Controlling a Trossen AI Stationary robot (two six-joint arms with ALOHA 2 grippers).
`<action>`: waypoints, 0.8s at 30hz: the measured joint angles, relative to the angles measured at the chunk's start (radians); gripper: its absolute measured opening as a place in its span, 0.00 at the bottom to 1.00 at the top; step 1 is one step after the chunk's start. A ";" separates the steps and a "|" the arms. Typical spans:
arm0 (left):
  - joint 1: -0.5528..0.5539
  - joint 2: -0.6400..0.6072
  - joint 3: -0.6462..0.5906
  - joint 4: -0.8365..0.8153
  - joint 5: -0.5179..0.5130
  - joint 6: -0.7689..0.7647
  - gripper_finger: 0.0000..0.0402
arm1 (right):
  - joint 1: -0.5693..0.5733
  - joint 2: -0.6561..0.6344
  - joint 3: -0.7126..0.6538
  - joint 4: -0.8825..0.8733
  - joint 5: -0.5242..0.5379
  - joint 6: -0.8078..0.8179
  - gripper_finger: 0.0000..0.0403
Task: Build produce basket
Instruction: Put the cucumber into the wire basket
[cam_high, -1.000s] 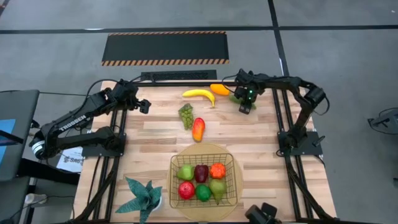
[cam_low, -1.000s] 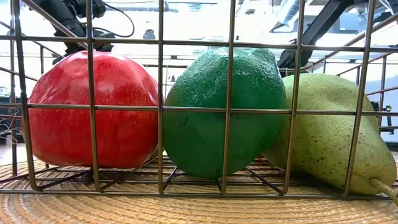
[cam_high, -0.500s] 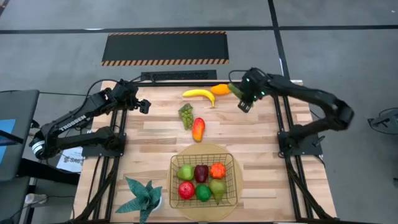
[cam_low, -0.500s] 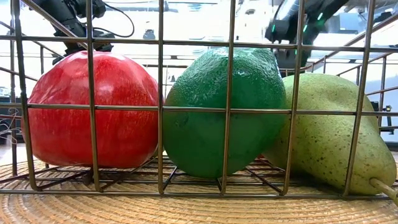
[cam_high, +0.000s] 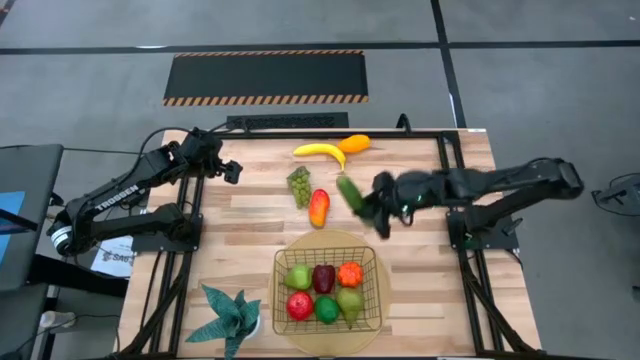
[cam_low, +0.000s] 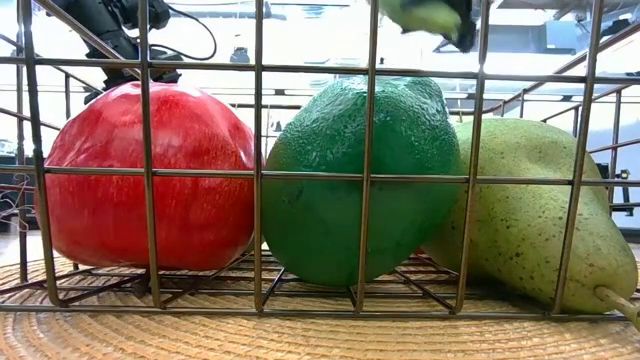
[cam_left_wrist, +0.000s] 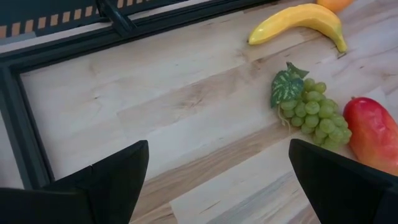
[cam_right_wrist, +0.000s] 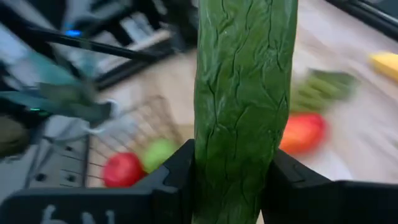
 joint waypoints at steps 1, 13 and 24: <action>0.000 0.000 0.000 -0.001 0.005 0.000 0.93 | 0.032 0.025 0.009 0.018 0.013 0.005 0.34; 0.000 0.000 0.000 -0.037 0.025 0.027 0.93 | 0.228 0.397 0.369 -0.216 0.020 -0.103 0.36; 0.000 0.000 0.000 -0.045 0.026 0.049 0.93 | 0.303 0.651 0.571 -0.545 0.013 -0.272 0.38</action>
